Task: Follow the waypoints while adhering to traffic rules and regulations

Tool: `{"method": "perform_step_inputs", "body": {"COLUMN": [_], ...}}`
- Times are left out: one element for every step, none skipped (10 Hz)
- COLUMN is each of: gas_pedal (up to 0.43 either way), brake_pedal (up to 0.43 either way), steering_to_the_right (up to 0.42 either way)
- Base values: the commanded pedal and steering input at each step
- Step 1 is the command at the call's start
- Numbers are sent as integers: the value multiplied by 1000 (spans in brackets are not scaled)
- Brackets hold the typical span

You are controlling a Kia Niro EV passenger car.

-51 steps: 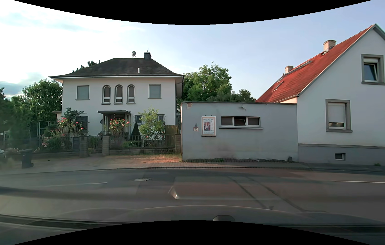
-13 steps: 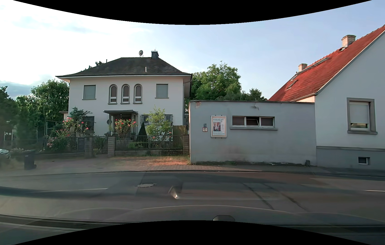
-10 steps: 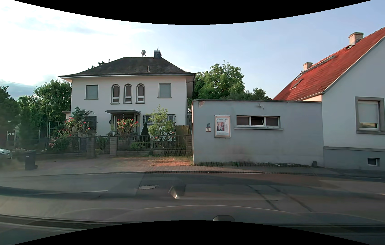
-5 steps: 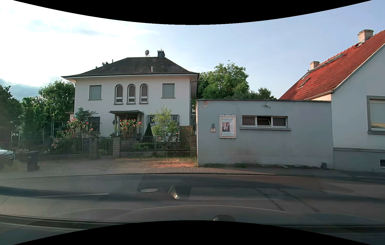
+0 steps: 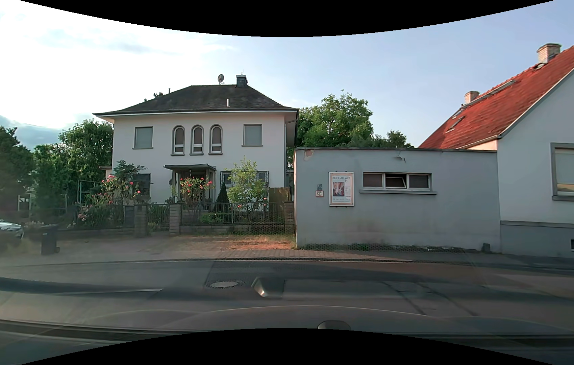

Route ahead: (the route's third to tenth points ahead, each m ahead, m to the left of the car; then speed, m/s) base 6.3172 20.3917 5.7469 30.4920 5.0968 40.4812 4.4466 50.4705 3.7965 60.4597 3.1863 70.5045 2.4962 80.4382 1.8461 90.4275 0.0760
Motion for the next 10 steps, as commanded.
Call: {"method": "perform_step_inputs", "body": {"gas_pedal": [0, 0, 0, 0, 0, 0, 0, 0, 0, 0], "brake_pedal": [183, 195, 201, 201, 201, 207, 207, 207, 207, 207], "steering_to_the_right": [-307, -307, -307, -307, -308, -308, -308, -308, -309, -309]}}
